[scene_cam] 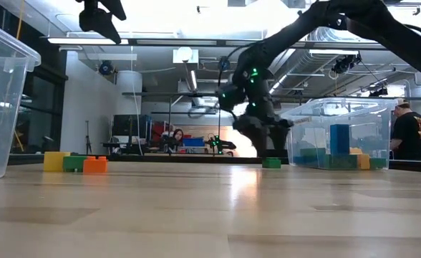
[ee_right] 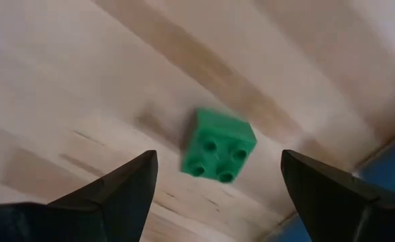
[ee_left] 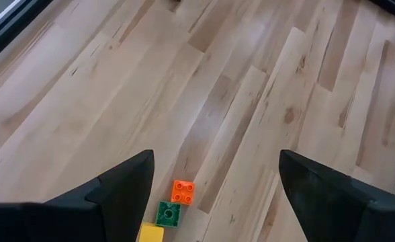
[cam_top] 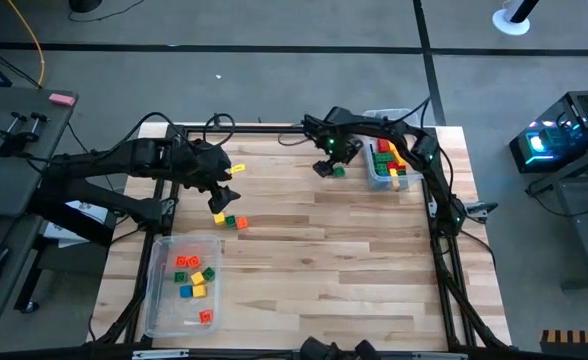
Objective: Sort blocks by size
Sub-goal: Put the right small green game piece into the left transparent bin
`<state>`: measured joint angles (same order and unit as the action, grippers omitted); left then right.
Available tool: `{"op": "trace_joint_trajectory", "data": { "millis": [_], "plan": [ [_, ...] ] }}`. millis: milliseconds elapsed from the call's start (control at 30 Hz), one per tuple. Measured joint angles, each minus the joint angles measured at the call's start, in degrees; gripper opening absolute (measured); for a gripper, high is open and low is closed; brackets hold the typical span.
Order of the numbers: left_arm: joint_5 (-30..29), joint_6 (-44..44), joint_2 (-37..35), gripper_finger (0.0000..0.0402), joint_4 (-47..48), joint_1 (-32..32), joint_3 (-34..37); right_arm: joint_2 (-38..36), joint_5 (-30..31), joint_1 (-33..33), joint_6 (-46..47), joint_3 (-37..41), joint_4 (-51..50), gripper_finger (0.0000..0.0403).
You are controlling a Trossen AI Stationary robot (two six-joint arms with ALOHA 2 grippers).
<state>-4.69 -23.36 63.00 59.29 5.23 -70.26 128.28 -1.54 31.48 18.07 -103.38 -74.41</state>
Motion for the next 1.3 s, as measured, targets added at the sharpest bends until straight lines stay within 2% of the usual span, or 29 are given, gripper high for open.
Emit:
{"op": "trace_joint_trajectory", "data": {
  "millis": [267, 533, 667, 967, 1133, 1300],
  "plan": [
    [0.0, 0.1, 0.0, 0.0306, 0.0, 0.0, 0.0, -0.3, -1.1, 0.0, 2.9, 7.9, 5.5, 0.0311],
    [0.0, 3.1, 0.0, 0.0306, 0.0, 0.0, 0.0, 0.0, 1.3, -0.3, 3.8, 6.4, 8.0, 0.0311],
    [0.0, 3.5, 0.0, 0.0306, 0.0, 0.0, 0.0, 0.0, 0.1, -0.1, 4.4, 6.0, 9.4, 0.0304],
    [-0.5, 2.6, 0.0, 0.0306, 0.0, 0.0, 0.0, -0.1, -0.9, -0.4, 5.4, 6.6, 8.7, 0.0215],
    [-2.4, 4.1, 0.0, 0.0306, -0.2, 0.0, -0.9, -0.2, -0.5, -0.8, 4.8, 6.6, 9.2, 0.0140],
    [-6.9, 14.4, -0.3, 0.0306, -0.5, 0.8, -6.8, -0.9, 0.0, -2.5, 3.2, 4.6, 9.7, 0.0138]
  ]
}}
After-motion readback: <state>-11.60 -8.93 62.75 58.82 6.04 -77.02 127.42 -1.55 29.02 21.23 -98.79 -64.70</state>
